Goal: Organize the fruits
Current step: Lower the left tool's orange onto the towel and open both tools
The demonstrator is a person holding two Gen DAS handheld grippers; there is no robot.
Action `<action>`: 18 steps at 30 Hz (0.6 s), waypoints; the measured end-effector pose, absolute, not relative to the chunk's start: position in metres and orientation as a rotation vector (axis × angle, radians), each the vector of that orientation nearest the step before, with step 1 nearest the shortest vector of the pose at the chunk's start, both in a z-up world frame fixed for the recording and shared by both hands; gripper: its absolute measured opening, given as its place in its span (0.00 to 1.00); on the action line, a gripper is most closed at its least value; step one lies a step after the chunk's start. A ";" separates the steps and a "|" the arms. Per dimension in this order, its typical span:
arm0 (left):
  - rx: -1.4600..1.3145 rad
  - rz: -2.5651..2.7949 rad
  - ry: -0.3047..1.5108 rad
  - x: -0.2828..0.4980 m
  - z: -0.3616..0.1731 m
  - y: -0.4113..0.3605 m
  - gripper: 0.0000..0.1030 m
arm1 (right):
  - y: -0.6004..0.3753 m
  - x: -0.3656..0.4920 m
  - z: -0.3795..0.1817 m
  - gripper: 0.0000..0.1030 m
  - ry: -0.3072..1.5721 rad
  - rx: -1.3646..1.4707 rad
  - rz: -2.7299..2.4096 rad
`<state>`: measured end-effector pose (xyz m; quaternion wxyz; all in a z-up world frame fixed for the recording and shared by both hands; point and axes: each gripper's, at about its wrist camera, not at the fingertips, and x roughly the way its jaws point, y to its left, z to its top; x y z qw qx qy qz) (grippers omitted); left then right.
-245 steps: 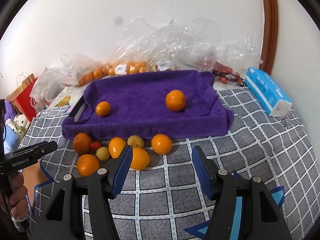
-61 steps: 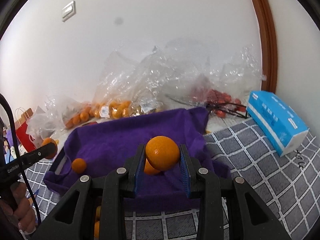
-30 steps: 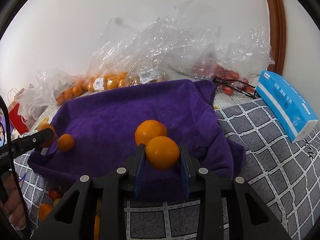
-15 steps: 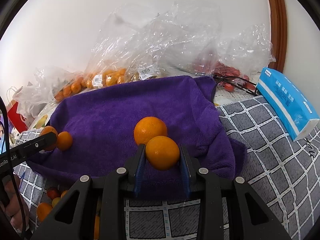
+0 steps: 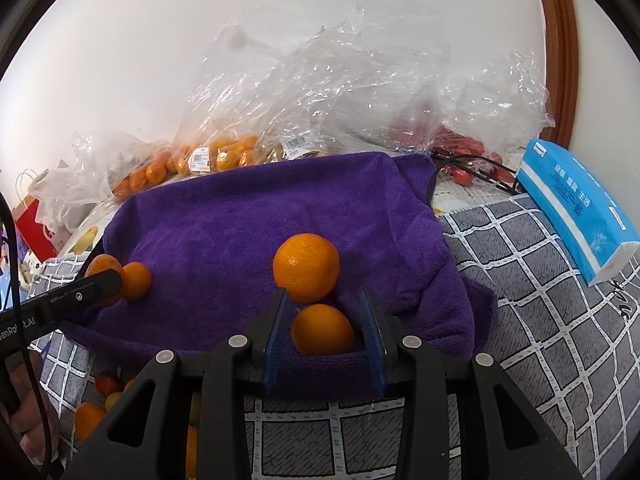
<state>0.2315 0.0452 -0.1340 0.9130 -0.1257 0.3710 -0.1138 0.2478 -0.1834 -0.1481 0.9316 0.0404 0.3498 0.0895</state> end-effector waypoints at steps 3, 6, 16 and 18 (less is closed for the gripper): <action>-0.261 -0.241 0.769 0.232 -0.134 0.045 0.39 | -0.185 0.247 -0.147 0.37 0.705 0.096 0.181; -0.263 -0.244 0.775 0.233 -0.135 0.045 0.39 | -0.188 0.243 -0.143 0.41 0.678 0.114 0.178; -0.255 -0.256 0.733 0.228 -0.129 0.045 0.46 | -0.189 0.234 -0.133 0.51 0.604 0.115 0.162; -0.260 -0.262 0.714 0.226 -0.125 0.046 0.47 | -0.190 0.234 -0.134 0.51 0.602 0.115 0.158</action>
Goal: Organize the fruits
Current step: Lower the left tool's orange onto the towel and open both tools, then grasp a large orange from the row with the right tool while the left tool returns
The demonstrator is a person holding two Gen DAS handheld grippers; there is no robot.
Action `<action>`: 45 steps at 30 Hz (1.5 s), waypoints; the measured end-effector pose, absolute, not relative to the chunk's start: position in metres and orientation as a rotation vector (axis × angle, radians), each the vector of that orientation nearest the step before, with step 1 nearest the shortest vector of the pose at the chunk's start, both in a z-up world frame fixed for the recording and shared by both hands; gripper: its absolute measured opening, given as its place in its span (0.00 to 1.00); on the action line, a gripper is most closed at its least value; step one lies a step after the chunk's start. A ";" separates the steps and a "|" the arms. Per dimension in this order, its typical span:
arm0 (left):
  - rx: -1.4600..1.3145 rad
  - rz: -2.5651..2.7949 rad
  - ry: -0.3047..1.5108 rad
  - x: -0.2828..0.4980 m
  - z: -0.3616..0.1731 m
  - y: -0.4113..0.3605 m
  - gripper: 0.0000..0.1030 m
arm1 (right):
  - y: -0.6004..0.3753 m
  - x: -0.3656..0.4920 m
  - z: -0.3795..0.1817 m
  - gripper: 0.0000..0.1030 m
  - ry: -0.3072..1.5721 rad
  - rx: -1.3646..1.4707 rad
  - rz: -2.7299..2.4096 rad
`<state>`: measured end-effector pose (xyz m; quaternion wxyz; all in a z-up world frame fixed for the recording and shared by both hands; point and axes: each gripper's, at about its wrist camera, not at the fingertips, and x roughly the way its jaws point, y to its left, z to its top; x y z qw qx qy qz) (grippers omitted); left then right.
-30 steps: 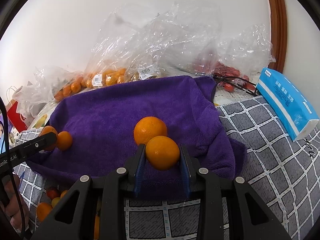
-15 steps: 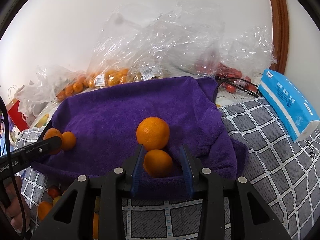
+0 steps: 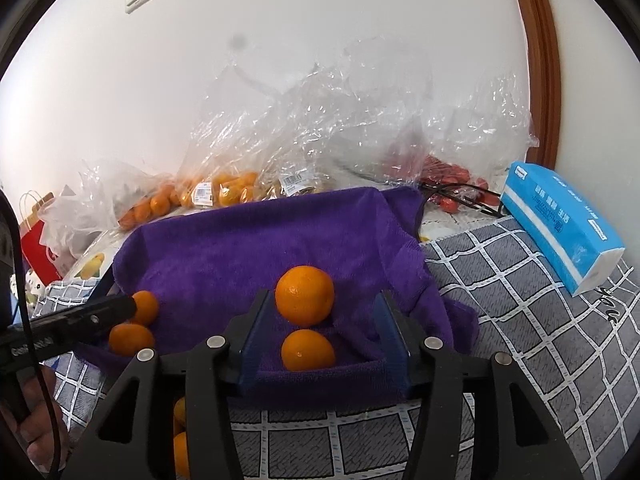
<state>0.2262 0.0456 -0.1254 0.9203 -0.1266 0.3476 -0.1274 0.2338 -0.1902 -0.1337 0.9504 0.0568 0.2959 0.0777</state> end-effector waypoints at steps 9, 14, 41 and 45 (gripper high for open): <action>-0.288 -0.206 0.667 0.222 -0.119 0.055 0.47 | -0.188 0.229 -0.130 0.51 0.583 0.085 0.124; -0.321 -0.222 0.649 0.218 -0.113 0.062 0.47 | -0.185 0.225 -0.124 0.51 0.553 0.067 0.106; -0.261 -0.051 0.784 0.130 -0.144 0.122 0.51 | -0.121 0.167 -0.161 0.34 0.826 0.014 0.344; -0.284 -0.089 0.798 0.124 -0.155 0.122 0.50 | -0.122 0.163 -0.159 0.34 0.813 0.010 0.339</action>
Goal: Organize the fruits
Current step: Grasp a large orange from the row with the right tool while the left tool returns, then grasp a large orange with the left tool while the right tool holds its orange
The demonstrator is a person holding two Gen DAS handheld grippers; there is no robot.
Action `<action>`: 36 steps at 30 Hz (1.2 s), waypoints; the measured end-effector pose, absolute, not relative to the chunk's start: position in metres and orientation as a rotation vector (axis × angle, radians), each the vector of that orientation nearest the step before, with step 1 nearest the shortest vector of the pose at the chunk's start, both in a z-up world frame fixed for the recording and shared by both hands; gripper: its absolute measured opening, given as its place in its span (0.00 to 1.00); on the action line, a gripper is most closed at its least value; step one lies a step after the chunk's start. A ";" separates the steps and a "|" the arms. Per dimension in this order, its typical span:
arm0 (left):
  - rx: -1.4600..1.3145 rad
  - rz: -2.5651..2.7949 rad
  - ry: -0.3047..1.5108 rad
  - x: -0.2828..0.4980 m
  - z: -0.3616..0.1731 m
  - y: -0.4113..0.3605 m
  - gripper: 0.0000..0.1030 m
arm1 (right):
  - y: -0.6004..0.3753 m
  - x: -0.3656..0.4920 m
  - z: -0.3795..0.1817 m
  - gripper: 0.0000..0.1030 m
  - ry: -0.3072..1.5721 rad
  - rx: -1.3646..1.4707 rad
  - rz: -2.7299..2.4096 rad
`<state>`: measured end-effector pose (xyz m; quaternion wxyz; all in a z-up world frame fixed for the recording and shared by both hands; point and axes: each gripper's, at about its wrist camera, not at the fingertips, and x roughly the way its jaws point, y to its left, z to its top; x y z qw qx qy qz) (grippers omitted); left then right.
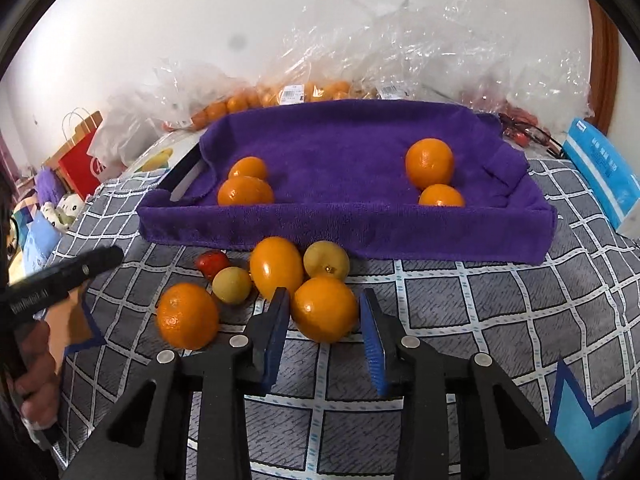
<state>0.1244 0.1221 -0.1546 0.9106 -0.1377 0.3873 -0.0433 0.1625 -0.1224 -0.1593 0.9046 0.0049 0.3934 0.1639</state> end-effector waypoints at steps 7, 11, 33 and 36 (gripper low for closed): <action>-0.296 -0.093 0.807 0.125 -0.156 0.123 0.50 | -0.151 0.149 -0.154 0.34 0.799 0.015 0.291; -0.299 -0.106 0.808 0.125 -0.156 0.122 0.48 | -0.156 0.157 -0.164 0.35 0.846 0.029 0.284; -0.224 -0.240 0.802 0.110 -0.139 0.081 0.49 | -0.173 0.139 -0.152 0.34 0.730 0.025 0.214; -0.163 -0.272 0.814 0.112 -0.134 0.053 0.50 | -0.181 0.136 -0.152 0.34 0.728 0.025 0.210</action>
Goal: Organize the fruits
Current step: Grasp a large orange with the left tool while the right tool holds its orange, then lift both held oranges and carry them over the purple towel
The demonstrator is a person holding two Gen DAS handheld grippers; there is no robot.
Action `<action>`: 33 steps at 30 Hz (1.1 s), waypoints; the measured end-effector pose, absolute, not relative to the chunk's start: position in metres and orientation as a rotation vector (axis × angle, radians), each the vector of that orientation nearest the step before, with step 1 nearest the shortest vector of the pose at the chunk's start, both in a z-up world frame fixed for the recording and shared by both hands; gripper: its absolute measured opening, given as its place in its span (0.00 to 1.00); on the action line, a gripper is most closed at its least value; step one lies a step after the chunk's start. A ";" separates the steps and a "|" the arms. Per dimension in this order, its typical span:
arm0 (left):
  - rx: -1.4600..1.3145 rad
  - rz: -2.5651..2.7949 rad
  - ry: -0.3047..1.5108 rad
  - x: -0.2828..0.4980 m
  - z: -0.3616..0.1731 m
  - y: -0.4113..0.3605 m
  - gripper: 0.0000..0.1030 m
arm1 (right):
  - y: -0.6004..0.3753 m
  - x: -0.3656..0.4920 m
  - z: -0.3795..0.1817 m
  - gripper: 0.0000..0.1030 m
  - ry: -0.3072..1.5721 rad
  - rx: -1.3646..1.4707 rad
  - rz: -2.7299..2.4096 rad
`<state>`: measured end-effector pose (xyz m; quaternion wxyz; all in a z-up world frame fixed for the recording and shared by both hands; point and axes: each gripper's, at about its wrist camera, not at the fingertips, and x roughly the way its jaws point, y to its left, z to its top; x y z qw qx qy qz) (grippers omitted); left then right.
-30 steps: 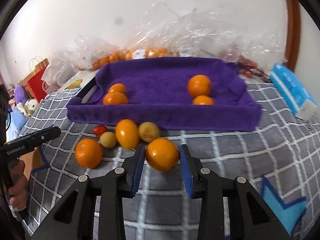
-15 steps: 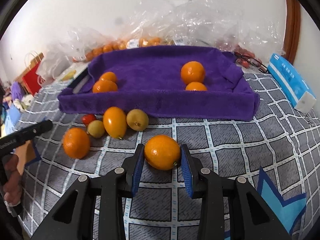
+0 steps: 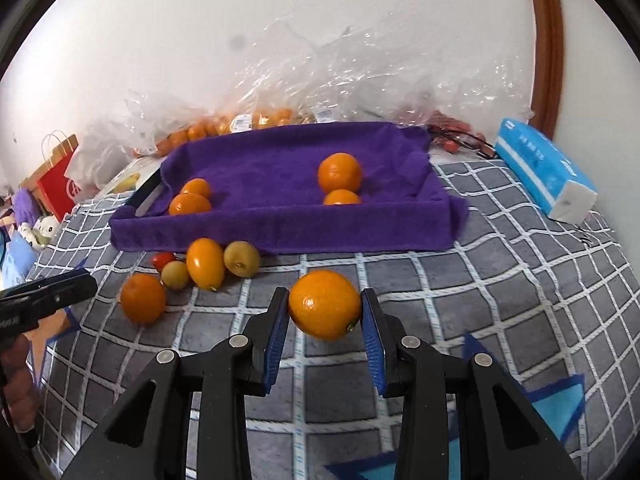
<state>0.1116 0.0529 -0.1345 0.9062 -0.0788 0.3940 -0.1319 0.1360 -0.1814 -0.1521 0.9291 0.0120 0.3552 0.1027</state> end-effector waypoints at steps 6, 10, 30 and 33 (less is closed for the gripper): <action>-0.127 -0.242 0.870 0.128 -0.145 0.021 0.50 | -0.199 0.132 -0.151 0.35 0.703 0.062 0.201; -0.142 -0.214 0.869 0.134 -0.152 0.016 0.50 | -0.208 0.133 -0.152 0.35 0.703 0.119 0.226; -0.326 -0.285 0.752 0.121 -0.148 0.043 0.38 | -0.209 0.129 -0.151 0.35 0.680 0.137 0.244; -0.333 -0.274 0.731 0.118 -0.146 0.046 0.38 | -0.209 0.128 -0.150 0.35 0.675 0.137 0.250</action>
